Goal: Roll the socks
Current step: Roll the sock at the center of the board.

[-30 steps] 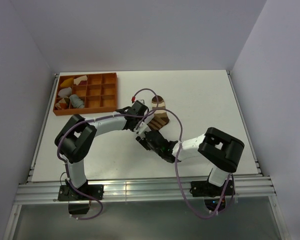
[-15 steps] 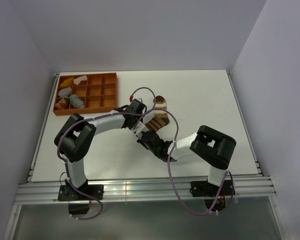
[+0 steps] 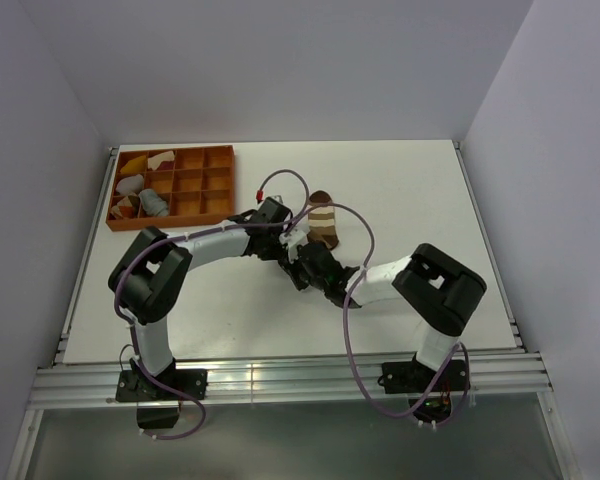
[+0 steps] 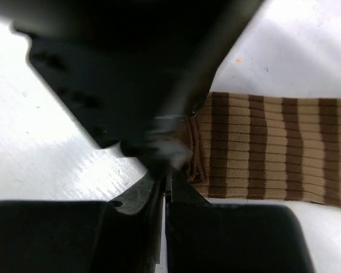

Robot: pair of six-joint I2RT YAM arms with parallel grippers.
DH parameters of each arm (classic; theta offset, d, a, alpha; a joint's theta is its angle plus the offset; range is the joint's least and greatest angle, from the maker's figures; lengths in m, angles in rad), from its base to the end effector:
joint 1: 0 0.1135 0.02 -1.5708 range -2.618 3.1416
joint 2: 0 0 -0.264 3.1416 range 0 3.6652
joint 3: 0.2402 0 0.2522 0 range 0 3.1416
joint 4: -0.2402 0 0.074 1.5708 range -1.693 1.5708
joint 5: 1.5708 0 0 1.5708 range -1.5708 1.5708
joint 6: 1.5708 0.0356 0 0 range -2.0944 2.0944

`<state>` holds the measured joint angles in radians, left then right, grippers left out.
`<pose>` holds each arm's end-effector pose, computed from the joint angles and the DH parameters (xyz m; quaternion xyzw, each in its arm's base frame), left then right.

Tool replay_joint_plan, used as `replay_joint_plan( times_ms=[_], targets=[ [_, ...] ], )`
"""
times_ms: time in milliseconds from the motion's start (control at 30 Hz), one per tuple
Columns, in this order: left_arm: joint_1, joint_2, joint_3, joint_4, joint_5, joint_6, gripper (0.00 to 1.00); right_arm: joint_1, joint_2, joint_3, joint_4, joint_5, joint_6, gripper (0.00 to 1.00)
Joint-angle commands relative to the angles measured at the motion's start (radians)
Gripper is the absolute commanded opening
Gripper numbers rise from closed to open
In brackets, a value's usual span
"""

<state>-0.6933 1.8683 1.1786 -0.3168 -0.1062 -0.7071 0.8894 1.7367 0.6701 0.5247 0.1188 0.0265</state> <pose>0.2970 -0.2419 0.1639 -0.0214 0.9590 -0.1402 0.2455 0.2100 0.2522 0.1320 -0.3369 0.8016 0.1708 0.4634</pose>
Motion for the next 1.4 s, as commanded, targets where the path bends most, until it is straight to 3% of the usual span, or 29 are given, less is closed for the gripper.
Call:
replay_joint_plan(
  times_ms=[0, 233, 267, 433, 633, 1000, 1167, 1367],
  targets=[
    [0.003, -0.038, -0.014, 0.013, -0.003, -0.044, 0.13, -0.087, -0.019, 0.005, -0.106, -0.181, 0.117, 0.0],
    [0.038, -0.124, -0.085, 0.085, -0.035, -0.114, 0.43, -0.21, -0.034, -0.003, -0.088, -0.421, 0.245, 0.0],
    [0.043, -0.15, -0.094, 0.096, -0.039, -0.121, 0.5, -0.224, -0.032, -0.001, -0.083, -0.482, 0.262, 0.0],
    [0.061, -0.241, -0.19, 0.204, -0.055, -0.167, 0.65, -0.322, 0.016, -0.018, 0.029, -0.677, 0.432, 0.0],
    [0.063, -0.313, -0.322, 0.364, -0.009, -0.206, 0.64, -0.418, 0.092, -0.055, 0.231, -0.838, 0.664, 0.0],
    [0.043, -0.202, -0.358, 0.487, 0.097, -0.241, 0.56, -0.472, 0.233, -0.122, 0.512, -0.909, 0.992, 0.0],
    [0.035, -0.179, -0.353, 0.495, 0.097, -0.238, 0.54, -0.498, 0.264, -0.145, 0.574, -0.912, 1.052, 0.0],
    [0.031, -0.161, -0.352, 0.489, 0.097, -0.236, 0.51, -0.501, 0.259, -0.142, 0.503, -0.884, 1.029, 0.0]
  ],
)
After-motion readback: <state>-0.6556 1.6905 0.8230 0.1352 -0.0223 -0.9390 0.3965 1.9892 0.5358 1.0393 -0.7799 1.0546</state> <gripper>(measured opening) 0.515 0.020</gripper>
